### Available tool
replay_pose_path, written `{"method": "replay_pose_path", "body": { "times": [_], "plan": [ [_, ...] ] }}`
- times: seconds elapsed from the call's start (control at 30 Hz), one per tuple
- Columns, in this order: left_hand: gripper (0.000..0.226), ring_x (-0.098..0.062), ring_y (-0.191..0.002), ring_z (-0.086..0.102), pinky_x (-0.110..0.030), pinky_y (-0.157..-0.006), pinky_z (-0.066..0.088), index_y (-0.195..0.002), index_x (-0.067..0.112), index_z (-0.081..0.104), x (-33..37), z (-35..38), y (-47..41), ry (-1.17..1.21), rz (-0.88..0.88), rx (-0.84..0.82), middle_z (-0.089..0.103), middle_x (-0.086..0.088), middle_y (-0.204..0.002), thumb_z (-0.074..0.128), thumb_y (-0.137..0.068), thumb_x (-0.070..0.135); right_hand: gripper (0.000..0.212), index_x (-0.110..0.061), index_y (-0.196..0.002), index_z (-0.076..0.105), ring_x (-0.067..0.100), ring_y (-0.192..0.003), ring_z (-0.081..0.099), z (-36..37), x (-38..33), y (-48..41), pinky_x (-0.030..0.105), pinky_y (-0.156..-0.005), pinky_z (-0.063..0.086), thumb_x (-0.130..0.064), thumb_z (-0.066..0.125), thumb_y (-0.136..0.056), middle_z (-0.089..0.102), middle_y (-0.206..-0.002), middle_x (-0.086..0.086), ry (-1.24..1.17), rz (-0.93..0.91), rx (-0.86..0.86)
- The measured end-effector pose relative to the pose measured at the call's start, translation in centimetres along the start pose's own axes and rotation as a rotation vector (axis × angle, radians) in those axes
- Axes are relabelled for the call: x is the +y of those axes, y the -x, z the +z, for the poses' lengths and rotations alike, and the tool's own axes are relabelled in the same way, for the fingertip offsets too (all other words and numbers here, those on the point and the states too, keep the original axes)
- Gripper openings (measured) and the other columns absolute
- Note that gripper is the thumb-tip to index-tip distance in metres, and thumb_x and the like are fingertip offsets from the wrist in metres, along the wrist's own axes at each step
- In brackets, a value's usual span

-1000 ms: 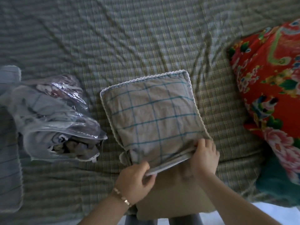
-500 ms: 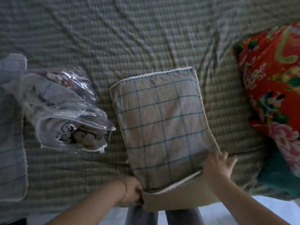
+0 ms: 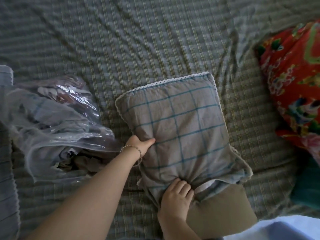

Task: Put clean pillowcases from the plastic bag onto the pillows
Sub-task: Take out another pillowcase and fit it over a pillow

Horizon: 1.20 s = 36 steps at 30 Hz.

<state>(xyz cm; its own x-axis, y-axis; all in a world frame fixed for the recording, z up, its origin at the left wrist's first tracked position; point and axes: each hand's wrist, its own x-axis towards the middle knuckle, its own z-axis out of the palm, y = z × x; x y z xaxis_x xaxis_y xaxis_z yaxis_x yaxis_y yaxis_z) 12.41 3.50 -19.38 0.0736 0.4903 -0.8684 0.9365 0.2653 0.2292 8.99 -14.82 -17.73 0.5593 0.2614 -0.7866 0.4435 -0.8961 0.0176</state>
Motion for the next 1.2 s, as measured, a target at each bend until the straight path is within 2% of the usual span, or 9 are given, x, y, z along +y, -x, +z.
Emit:
{"method": "replay_pose_path", "body": {
  "times": [0.07, 0.23, 0.47, 0.57, 0.67, 0.77, 0.87, 0.97, 1.2],
  "plan": [
    [0.056, -0.031, -0.104, 0.058, -0.030, -0.086, 0.045, -0.115, 0.003, 0.057, 0.3, -0.4, -0.5, -0.099, 0.052, 0.061, 0.061, -0.013, -0.117, 0.068, -0.077, 0.042, 0.051, -0.002, -0.080, 0.060, 0.036, -0.068, 0.052, -2.3, 0.2, -0.4, 0.041, -0.059, 0.046, -0.023, 0.088, -0.041, 0.053, -0.076, 0.020, 0.020, -0.096, -0.088],
    [0.019, -0.026, -0.081, 0.058, -0.027, -0.055, 0.039, -0.087, 0.002, 0.064, 2.4, -1.3, 3.2, 0.138, 0.198, 0.136, 0.061, -0.007, -0.074, 0.067, -0.079, 0.019, 0.032, -0.019, -0.105, 0.042, 0.027, -0.110, 0.054, -9.2, 4.1, 0.1, 0.042, -0.098, 0.036, -0.029, 0.059, -0.080, 0.057, -0.116, 0.006, -0.029, -0.266, -0.113],
    [0.030, -0.020, -0.065, 0.048, -0.029, -0.055, 0.032, -0.065, -0.004, 0.055, 10.3, -4.5, 15.4, 0.188, 0.448, 0.333, 0.048, -0.001, -0.057, 0.071, -0.070, 0.021, 0.034, -0.013, -0.071, 0.065, 0.009, -0.060, 0.060, -18.8, 10.5, 2.9, 0.023, -0.048, 0.043, -0.005, 0.052, -0.041, 0.063, -0.061, -0.005, -0.791, -0.336, -0.369],
    [0.030, -0.019, -0.066, 0.046, -0.024, -0.059, 0.031, -0.058, 0.013, 0.043, 14.9, -3.9, 20.1, 0.073, 0.571, 0.386, 0.046, 0.000, -0.060, 0.067, -0.074, 0.022, 0.040, 0.010, -0.072, 0.063, 0.021, -0.061, 0.054, -21.4, 12.6, 3.2, 0.023, -0.049, 0.034, 0.007, 0.049, -0.035, 0.056, -0.064, 0.011, -0.998, -0.275, -0.574],
    [0.025, -0.014, -0.044, 0.052, -0.025, -0.043, 0.037, -0.066, 0.019, 0.041, 18.3, 1.0, 22.8, 0.198, 0.569, 0.039, 0.055, -0.003, -0.064, 0.061, -0.082, 0.016, 0.040, 0.009, -0.073, 0.065, 0.029, -0.063, 0.061, -21.6, 17.0, 0.9, 0.025, -0.052, 0.042, 0.012, 0.047, -0.037, 0.061, -0.067, 0.019, -1.155, -0.052, -0.584],
    [0.012, -0.017, -0.051, 0.060, -0.028, -0.055, 0.050, -0.079, 0.020, 0.051, 19.7, 6.5, 23.8, 0.053, 0.726, -0.274, 0.061, -0.003, -0.069, 0.053, -0.086, 0.009, 0.036, 0.017, -0.097, 0.061, 0.017, -0.054, 0.060, -20.3, 21.6, -2.8, 0.023, -0.047, 0.047, 0.008, 0.061, -0.061, 0.060, -0.063, 0.013, -1.119, 0.298, -0.381],
    [0.014, -0.022, -0.088, 0.060, -0.031, -0.074, 0.047, -0.098, 0.019, 0.059, 18.1, 8.5, 21.0, -0.414, 0.892, -0.057, 0.063, -0.001, -0.097, 0.050, -0.088, 0.017, 0.022, -0.005, -0.110, 0.057, 0.014, -0.078, 0.055, -20.6, 24.1, -5.0, 0.027, -0.075, 0.050, -0.010, 0.042, -0.096, 0.057, -0.088, 0.004, -0.606, 0.436, -0.101],
    [0.026, -0.026, -0.108, 0.051, -0.033, -0.089, 0.040, -0.111, 0.017, 0.058, 14.5, 7.5, 14.5, -0.479, 0.830, 0.254, 0.055, -0.005, -0.115, 0.053, -0.086, 0.015, 0.015, -0.013, -0.098, 0.057, 0.016, -0.070, 0.050, -21.8, 22.7, -7.3, 0.026, -0.059, 0.041, -0.013, 0.044, -0.093, 0.057, -0.089, 0.006, -0.515, 0.221, 0.187],
    [0.033, -0.031, -0.110, 0.046, -0.039, -0.089, 0.043, -0.112, 0.010, 0.056, 12.1, 4.6, 3.8, -0.478, 0.435, 0.404, 0.050, -0.012, -0.117, 0.064, -0.084, 0.025, 0.037, -0.016, -0.122, 0.057, 0.028, -0.115, 0.047, -23.9, 14.0, -15.6, 0.038, -0.094, 0.041, -0.032, 0.059, -0.088, 0.051, -0.122, 0.005, -0.263, -0.412, 0.331]
  ]
}}
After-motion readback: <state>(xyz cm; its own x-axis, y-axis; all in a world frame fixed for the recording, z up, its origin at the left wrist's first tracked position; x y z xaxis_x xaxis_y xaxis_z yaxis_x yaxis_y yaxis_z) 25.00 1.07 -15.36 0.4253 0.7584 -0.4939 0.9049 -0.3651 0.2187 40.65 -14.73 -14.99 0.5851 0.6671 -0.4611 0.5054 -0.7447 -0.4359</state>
